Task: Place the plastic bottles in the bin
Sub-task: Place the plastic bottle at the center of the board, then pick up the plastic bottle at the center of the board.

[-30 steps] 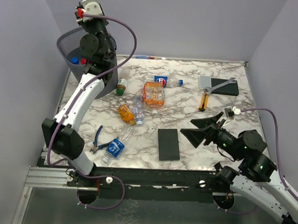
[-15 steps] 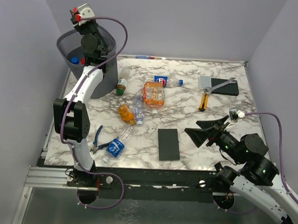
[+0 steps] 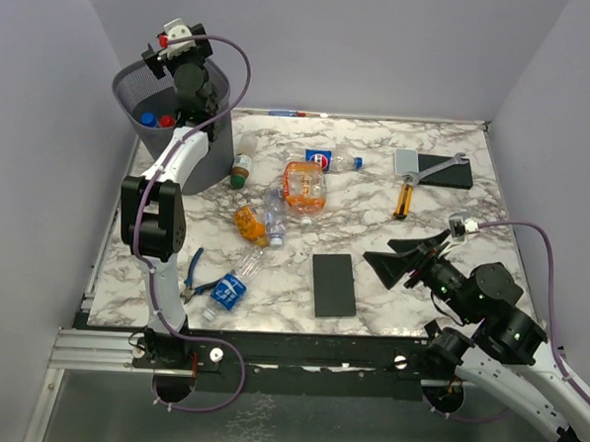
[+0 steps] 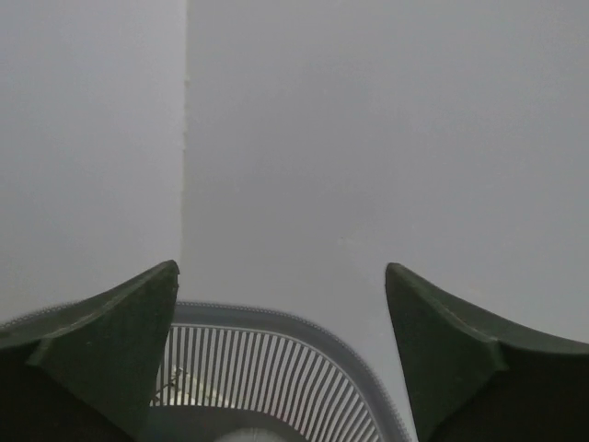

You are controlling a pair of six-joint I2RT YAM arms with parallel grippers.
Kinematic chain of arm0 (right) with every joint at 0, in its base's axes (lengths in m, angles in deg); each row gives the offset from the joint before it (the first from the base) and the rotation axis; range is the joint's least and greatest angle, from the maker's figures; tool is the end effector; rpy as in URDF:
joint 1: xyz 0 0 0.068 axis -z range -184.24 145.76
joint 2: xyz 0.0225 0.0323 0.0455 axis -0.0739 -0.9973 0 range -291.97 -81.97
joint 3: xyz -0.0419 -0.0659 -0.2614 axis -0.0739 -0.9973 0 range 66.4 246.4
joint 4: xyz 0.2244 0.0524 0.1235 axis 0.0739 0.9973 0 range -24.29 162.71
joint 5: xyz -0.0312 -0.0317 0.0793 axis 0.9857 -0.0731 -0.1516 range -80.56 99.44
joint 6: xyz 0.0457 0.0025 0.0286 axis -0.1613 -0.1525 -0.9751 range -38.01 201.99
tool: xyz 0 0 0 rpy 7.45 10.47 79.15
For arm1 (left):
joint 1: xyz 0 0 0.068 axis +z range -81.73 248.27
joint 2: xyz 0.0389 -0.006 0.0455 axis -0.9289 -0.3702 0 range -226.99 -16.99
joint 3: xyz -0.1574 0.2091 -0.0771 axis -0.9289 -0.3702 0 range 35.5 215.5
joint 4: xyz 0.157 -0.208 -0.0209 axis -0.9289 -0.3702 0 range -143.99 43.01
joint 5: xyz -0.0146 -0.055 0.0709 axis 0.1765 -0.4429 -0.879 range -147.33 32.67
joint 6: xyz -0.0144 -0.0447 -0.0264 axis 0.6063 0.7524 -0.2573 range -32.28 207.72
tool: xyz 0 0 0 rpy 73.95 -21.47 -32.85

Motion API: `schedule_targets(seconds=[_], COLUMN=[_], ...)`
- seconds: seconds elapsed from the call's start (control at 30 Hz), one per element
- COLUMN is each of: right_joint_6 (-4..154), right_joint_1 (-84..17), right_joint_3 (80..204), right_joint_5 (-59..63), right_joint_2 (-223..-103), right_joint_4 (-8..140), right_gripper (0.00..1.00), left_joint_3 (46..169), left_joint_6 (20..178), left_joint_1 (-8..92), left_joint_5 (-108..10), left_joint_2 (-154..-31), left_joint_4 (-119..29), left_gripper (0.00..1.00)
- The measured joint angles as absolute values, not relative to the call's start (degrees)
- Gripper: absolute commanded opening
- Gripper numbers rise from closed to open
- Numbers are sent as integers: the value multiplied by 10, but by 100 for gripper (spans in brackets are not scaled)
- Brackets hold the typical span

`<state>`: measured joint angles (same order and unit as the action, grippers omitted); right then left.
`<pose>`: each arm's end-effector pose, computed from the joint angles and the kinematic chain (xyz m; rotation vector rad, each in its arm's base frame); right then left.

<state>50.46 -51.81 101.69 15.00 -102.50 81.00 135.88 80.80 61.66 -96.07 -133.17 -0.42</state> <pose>0.0727 0.0744 0.3254 -0.1536 1.6645 0.9908 0.4753 -0.0326 0.3935 -0.4928 1.0584 0.3537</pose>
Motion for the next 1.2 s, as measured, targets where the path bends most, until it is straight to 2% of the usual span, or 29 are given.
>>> schedule_targets(seconds=[0.23,0.37,0.43,0.57,0.7,0.83,1.03,1.2], right_joint_6=[505,505,506,511,515,516,513,500], right_joint_1=[-518,-518,-518,-518,-518,-518,-518,-518], right_joint_3=[1017,1017,1018,1036,1064,1085,1105,1107], right_joint_5=[151,151,151,161,179,204,254,286], right_joint_2=[-1025,-1025,-1025,-1030,-1053,-1088,-1174,-1255], right_joint_4=[810,810,812,823,826,832,856,857], right_gripper=[100,100,100,100,100,100,100,100], left_joint_3=[1369,1420,1449,1466,1375,1253,1147,979], left_joint_6=[824,807,787,739,727,774,953,1078], left_joint_1=[613,592,562,438,296,204,165,164], left_joint_5=[-967,-984,-997,-1024,-1043,-1070,-1065,-1019], left_joint_2=[-1327,-1311,-1292,-1214,-1100,-991,-909,-812], left_joint_4=[-12,-27,-31,-37,-45,-101,-346,-501], left_gripper=[99,99,99,99,99,99,99,99])
